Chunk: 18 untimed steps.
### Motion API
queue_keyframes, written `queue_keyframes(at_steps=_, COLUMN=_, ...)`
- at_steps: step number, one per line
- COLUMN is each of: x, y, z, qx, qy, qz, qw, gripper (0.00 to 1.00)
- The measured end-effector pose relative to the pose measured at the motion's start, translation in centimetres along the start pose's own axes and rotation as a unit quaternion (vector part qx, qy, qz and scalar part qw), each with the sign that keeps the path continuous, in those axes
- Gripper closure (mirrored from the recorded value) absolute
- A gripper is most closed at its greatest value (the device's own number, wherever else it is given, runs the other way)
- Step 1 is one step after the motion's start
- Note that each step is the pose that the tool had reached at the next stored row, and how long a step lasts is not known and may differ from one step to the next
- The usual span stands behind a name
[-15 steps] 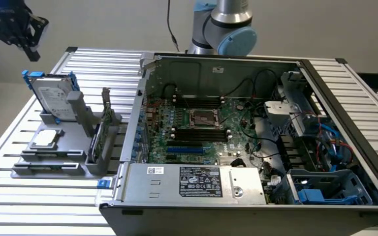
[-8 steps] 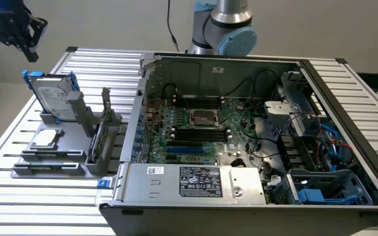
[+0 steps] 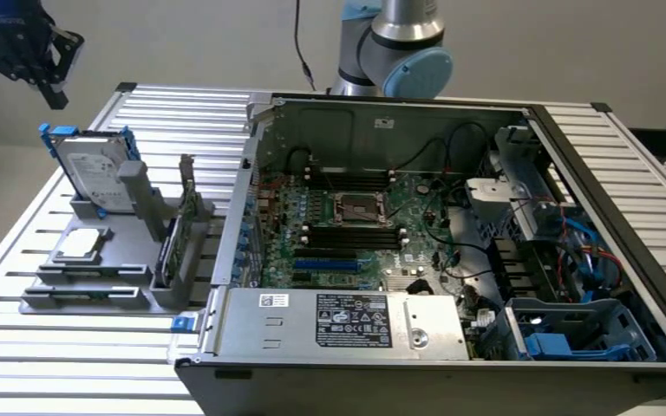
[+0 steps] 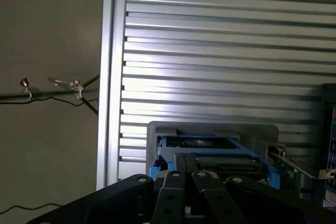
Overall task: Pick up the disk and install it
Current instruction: 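Pick up the disk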
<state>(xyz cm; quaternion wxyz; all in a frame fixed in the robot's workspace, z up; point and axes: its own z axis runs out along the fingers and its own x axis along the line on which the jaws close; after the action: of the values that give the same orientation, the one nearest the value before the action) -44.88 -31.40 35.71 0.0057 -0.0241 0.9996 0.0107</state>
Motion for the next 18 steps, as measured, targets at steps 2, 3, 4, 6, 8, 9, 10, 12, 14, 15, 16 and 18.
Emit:
queue_keyframes(at_steps=2, x=0.00, y=0.00, z=0.00, qx=0.0000, qy=0.0000, qz=0.000, qw=1.0000, gripper=0.89)
queue_keyframes(at_steps=3, x=0.00, y=0.00, z=0.00, qx=0.0000, qy=0.0000, qz=0.000, qw=1.0000, gripper=0.89)
queue_keyframes(at_steps=4, x=0.00, y=0.00, z=0.00, qx=0.0003, qy=0.0001, qz=0.000, qw=1.0000, gripper=0.89)
queue_keyframes(at_steps=6, x=0.20, y=0.01, z=0.02, qx=0.0004, qy=-0.0001, qz=0.000, qw=1.0000, gripper=0.89)
queue_keyframes(at_steps=8, x=0.36, y=0.02, z=0.11, qx=0.0013, qy=-0.0001, qz=-0.006, qw=1.0000, gripper=0.89)
queue_keyframes(at_steps=9, x=0.36, y=0.02, z=0.12, qx=0.0013, qy=0.0002, qz=-0.014, qw=0.9999, gripper=0.89)
queue_keyframes(at_steps=10, x=0.36, y=0.02, z=0.15, qx=0.0012, qy=0.0004, qz=-0.023, qw=0.9997, gripper=0.89)
queue_keyframes(at_steps=12, x=0.37, y=0.02, z=0.23, qx=0.0010, qy=0.0007, qz=-0.042, qw=0.9991, gripper=0.89)
queue_keyframes(at_steps=14, x=0.37, y=0.01, z=0.29, qx=0.0008, qy=0.0011, qz=-0.060, qw=0.9982, gripper=0.89)
queue_keyframes(at_steps=15, x=0.37, y=0.01, z=0.33, qx=0.0007, qy=0.0013, qz=-0.069, qw=0.9976, gripper=0.89)
queue_keyframes(at_steps=16, x=0.37, y=0.01, z=0.37, qx=0.0006, qy=0.0014, qz=-0.078, qw=0.9970, gripper=0.89)
queue_keyframes(at_steps=18, x=0.37, y=0.01, z=0.43, qx=0.0003, qy=0.0018, qz=-0.097, qw=0.9953, gripper=0.89)
